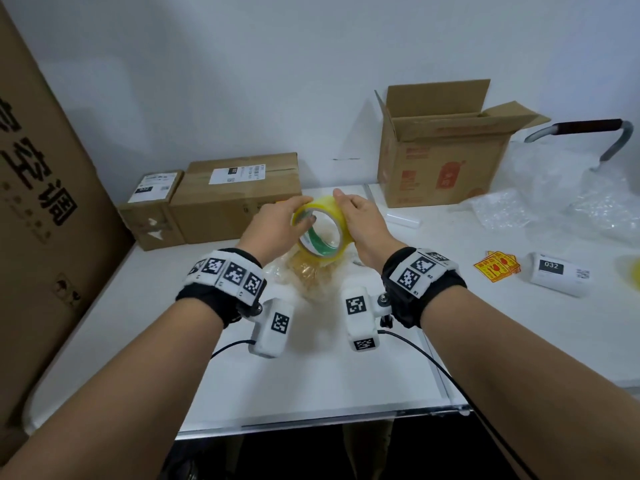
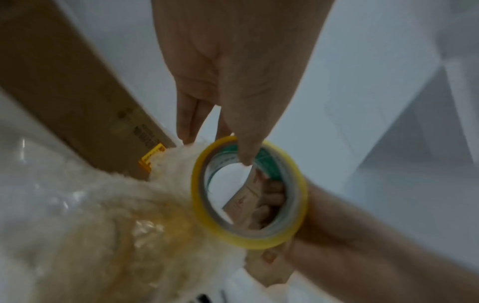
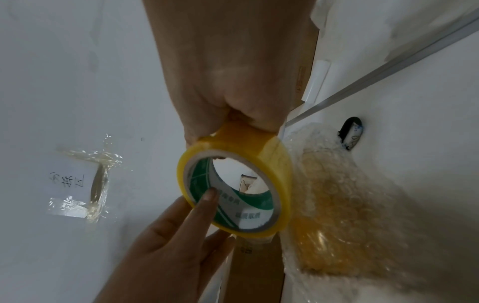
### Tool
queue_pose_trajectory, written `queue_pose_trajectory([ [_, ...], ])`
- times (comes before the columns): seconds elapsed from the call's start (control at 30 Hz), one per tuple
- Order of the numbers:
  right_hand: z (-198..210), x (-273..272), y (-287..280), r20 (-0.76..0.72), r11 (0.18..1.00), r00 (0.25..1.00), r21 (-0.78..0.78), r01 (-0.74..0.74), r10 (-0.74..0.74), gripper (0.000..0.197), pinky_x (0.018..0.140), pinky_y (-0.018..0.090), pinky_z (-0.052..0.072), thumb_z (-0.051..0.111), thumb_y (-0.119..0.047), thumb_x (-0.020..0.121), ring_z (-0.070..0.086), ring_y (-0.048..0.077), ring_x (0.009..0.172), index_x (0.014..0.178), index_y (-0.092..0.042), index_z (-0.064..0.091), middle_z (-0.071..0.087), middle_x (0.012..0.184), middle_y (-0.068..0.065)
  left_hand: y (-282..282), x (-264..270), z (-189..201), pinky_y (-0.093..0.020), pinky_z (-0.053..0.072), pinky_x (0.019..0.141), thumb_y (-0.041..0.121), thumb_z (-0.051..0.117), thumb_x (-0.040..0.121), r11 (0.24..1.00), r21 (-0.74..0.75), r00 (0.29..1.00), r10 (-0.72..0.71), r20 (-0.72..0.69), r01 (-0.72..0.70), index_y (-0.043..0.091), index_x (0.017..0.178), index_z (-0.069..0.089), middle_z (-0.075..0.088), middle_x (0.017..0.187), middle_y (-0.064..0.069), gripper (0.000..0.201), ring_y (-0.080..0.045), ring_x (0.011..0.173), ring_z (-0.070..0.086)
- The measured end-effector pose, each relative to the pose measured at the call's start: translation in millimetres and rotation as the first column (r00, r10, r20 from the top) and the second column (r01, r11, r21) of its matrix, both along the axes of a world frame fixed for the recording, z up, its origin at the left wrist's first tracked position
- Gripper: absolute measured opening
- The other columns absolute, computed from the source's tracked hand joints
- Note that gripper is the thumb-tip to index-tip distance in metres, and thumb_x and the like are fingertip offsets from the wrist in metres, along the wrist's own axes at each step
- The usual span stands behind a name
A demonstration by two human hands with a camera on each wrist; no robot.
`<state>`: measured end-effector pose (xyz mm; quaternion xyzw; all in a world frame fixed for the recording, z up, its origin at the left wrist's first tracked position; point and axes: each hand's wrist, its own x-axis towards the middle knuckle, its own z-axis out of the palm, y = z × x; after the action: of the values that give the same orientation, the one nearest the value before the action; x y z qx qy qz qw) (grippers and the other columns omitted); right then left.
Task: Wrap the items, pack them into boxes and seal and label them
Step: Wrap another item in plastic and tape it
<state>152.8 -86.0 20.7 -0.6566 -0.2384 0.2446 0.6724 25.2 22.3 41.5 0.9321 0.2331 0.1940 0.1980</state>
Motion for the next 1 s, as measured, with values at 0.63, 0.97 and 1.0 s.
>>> queue_pose_trajectory([
  [0.63, 15.3, -1.8, -20.9, -0.241, 0.9, 0.869, 0.063, -0.431, 0.433, 0.015, 0.101, 0.055, 0.044, 0.044, -0.027, 0.097, 0.054, 0.013, 0.102, 0.103, -0.02, 0.056, 0.058, 0.103, 0.001, 14.5, 19.7, -9.7, -0.027, 0.05, 0.057, 0.033, 0.042, 0.105, 0.75, -0.647, 0.971, 0.23, 0.057, -0.14, 0.0, 0.108, 0.064, 0.071, 0.083, -0.012, 0.04, -0.016, 0.061, 0.061],
  [0.97, 6.6, -4.3, -18.2, -0.252, 0.943, 0.91, 0.034, -0.331, 0.328, 0.043, 0.097, 0.053, 0.049, 0.049, -0.031, 0.09, 0.055, 0.025, 0.108, 0.127, -0.01, 0.053, 0.052, 0.13, 0.02, 7.4, 19.3, -7.7, -0.036, 0.05, 0.074, 0.03, 0.066, 0.091, 0.974, -0.072, 0.977, 0.215, 0.004, -0.214, 0.01, 0.114, 0.055, 0.064, 0.103, -0.007, 0.032, -0.025, 0.089, 0.062],
  [1.0, 7.1, -5.5, -18.0, -0.237, 0.94, 0.911, 0.022, -0.342, 0.337, 0.043, 0.098, 0.052, 0.048, 0.048, -0.03, 0.091, 0.055, 0.024, 0.105, 0.128, -0.009, 0.053, 0.053, 0.126, 0.019, 6.8, 18.2, -2.7, -0.036, 0.045, 0.075, 0.025, 0.065, 0.09, 0.986, 0.079, 0.988, 0.143, 0.062, -0.147, 0.012, 0.116, 0.054, 0.061, 0.109, -0.008, 0.031, -0.028, 0.096, 0.059],
])
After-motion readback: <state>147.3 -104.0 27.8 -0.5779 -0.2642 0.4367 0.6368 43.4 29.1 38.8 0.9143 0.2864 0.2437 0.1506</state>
